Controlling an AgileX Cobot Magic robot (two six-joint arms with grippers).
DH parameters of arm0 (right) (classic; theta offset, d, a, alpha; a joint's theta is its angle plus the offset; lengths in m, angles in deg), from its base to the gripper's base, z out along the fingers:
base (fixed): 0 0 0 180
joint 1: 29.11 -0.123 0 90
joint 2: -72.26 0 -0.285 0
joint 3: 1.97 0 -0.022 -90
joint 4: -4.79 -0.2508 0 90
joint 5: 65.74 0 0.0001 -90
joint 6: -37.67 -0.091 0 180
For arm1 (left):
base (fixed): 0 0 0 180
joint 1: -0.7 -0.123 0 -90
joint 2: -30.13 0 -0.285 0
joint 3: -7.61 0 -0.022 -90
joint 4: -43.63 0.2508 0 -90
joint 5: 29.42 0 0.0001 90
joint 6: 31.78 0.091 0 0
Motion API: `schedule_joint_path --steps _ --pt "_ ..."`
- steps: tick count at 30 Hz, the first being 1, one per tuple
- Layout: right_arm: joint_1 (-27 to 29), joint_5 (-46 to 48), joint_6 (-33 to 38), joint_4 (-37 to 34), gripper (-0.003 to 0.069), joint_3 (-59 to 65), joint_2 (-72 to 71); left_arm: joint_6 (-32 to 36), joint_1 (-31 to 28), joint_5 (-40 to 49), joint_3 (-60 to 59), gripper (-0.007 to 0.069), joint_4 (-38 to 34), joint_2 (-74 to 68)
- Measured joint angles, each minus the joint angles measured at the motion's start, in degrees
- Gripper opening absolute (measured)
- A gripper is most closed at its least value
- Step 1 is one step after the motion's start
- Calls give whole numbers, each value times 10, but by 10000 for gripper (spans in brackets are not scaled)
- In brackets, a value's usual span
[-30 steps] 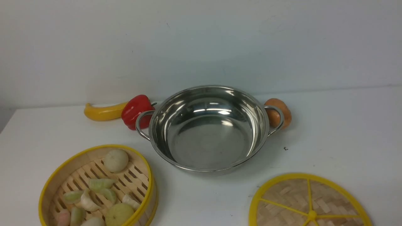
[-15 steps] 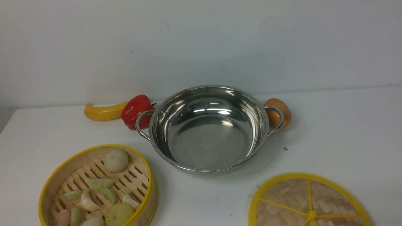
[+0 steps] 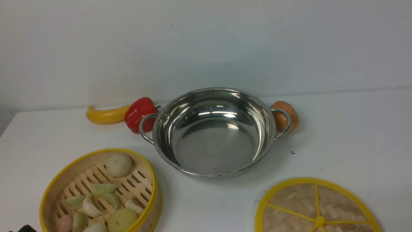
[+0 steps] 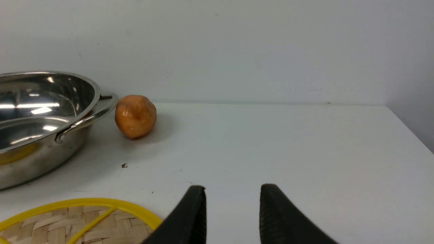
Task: Place the steamer in the pot on the white table, and put the lid on the steamer.
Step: 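Grasp the rim of the steamer basket holding the buns with the left gripper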
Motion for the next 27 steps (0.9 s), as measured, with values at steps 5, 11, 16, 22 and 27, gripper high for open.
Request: schedule_joint_path --steps 5,11,16,22,27 --pt "0 -13 -15 -31 244 0 0 -40 0 -24 0 241 -103 0" --pt "0 -90 -84 -173 244 0 0 -43 0 -81 0 241 -118 0" --pt "0 -178 -135 -267 244 0 0 -25 0 -180 0 241 -111 0" --pt "0 -256 -154 -302 244 0 0 3 0 -277 2 241 -76 0" --pt "0 -356 -217 -313 244 0 0 69 0 -207 82 241 -16 -16"
